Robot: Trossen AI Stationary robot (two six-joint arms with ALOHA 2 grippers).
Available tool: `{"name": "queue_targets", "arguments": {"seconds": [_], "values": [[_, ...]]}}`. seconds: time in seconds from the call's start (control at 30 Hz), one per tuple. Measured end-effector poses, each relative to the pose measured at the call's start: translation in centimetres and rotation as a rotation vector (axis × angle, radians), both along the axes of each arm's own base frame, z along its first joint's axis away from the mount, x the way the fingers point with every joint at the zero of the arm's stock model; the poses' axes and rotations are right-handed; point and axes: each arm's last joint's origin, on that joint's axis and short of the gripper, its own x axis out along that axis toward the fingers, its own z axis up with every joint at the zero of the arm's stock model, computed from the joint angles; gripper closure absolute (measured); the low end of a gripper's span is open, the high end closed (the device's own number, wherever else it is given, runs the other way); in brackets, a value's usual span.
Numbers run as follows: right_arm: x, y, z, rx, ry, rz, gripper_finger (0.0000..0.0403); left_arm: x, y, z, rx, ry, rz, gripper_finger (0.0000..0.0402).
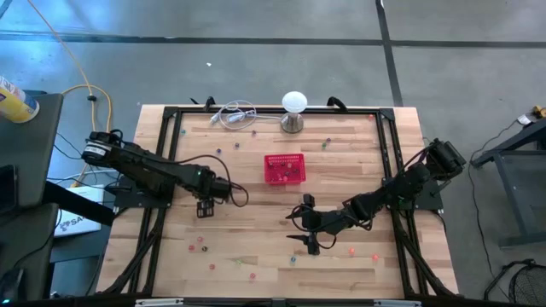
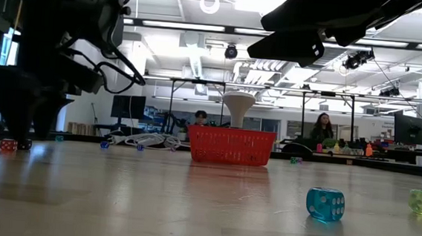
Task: Pick & Place Dice
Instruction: Put the top black dice into the bin
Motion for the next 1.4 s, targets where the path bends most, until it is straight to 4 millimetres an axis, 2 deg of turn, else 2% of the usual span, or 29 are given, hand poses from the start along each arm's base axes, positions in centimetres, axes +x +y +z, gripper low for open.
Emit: {"name": "queue_targets", "arguments": {"seconds": [0.17, 0.33, 0.97, 1.4], "values": [[0.00, 0.00, -0.02, 0.000, 0.001, 0.000, 0.0133, -0.31, 0.43, -0.50, -0.065, 0.023, 0.036, 0.0165], [0.00, 0.00, -0.02, -0.001, 0.001, 0.000, 0.0133, -0.36, 0.78, -0.75, -0.074, 0.017, 0.058, 0.0190], [-0.02, -0.01, -0.06, -0.002, 0.005, 0.000, 0.0133, -0.14, 0.80, -0.72, -0.101, 0.001, 0.034, 0.0360], [-0.01, -0.04, -0.08, -0.004, 0.007, -0.001, 0.0133, 0.27, 0.46, -0.55, -0.170, -0.025, -0.032, 0.0346]]}}
